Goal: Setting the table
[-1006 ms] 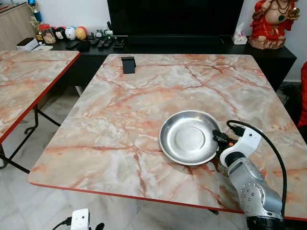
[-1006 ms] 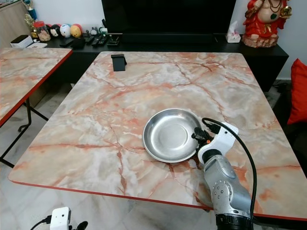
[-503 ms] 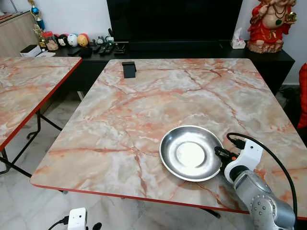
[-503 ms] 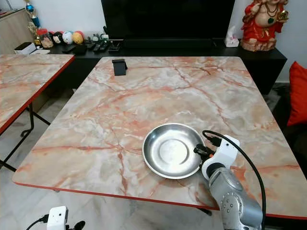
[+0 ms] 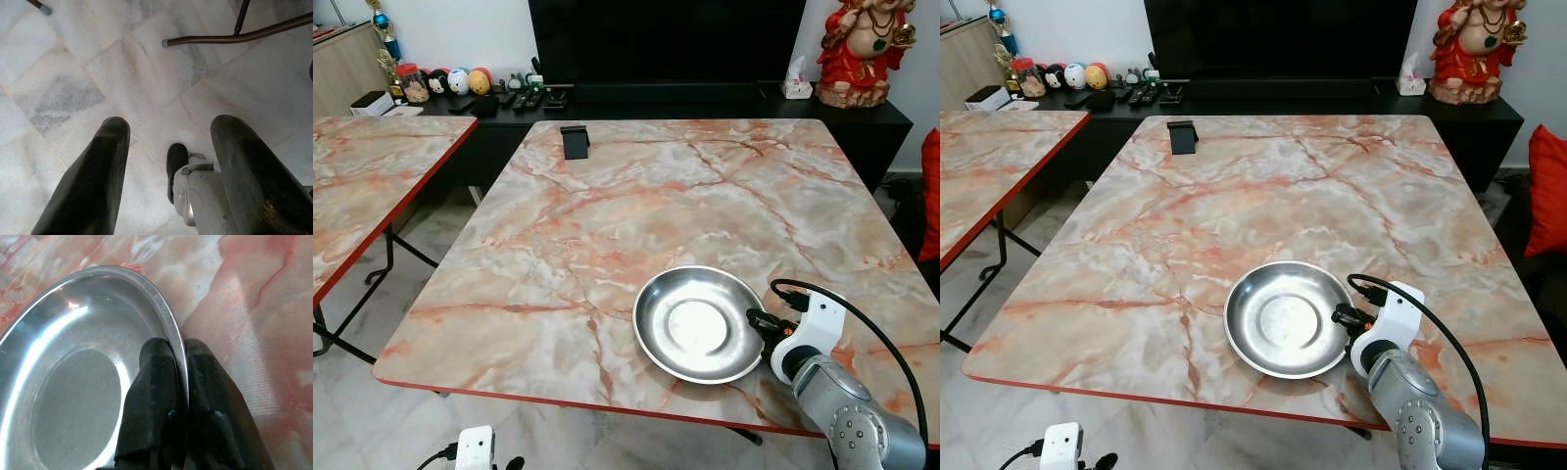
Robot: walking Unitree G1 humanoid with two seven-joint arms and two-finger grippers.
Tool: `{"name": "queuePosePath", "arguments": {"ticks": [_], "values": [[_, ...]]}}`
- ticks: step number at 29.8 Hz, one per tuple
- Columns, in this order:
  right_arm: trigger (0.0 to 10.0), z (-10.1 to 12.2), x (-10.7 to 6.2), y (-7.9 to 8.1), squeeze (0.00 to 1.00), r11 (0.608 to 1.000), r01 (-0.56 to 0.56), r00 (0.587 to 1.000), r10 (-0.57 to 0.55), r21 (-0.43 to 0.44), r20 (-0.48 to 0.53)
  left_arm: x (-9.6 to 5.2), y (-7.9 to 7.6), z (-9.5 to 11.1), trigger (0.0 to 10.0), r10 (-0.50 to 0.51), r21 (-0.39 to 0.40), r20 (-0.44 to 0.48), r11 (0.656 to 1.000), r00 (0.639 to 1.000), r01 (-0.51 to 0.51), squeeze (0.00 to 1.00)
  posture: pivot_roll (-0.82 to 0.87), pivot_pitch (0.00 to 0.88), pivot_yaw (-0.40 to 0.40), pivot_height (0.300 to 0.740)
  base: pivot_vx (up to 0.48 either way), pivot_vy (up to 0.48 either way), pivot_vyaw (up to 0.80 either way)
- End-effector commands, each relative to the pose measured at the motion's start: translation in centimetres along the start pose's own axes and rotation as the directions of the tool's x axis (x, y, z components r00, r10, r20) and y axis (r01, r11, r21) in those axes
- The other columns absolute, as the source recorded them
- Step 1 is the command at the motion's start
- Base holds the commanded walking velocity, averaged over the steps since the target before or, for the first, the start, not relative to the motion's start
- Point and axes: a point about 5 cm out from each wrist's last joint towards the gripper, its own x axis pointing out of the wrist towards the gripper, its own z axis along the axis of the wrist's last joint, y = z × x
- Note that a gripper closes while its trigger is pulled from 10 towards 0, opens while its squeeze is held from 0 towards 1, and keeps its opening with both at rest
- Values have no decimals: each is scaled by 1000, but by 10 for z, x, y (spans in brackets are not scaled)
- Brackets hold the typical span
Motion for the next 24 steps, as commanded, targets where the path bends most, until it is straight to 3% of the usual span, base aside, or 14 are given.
{"name": "queuePosePath", "arguments": {"ticks": [1, 19, 21, 23, 24], "values": [[10000, -16, -1, -7, 0, 998, 46, 995, -49, -47, -88, -1, 1, -5, 10000, 4, 20, -34, 1000, 999, -3, 0, -119, 0, 60, 740, 0, 0, 0], [10000, -19, -3, -9, 0, 995, 45, 993, -55, -89, -107, -2, 7, -4, 10000, 1, 37, -34, 999, 999, 0, 0, -132, 0, 66, 740, 0, 0, 0], [10000, -18, -3, -8, 353, 995, 42, 993, -52, -93, -107, -1, 6, -3, 10000, -1, 37, -29, 999, 1000, 2, 0, -130, 0, 63, 740, 0, 0, 0], [10000, -18, -3, -8, 353, 995, 41, 993, -51, -95, -107, -1, 6, -3, 10000, -2, 36, -28, 999, 1000, 3, 0, -130, 0, 63, 740, 0, 0, 0], [10000, -17, -3, -8, 596, 994, 43, 993, -53, -96, -106, -1, 6, -2, 10000, -2, 36, -26, 999, 1000, 3, 0, -132, 0, 63, 740, 0, 0, 0]]}}
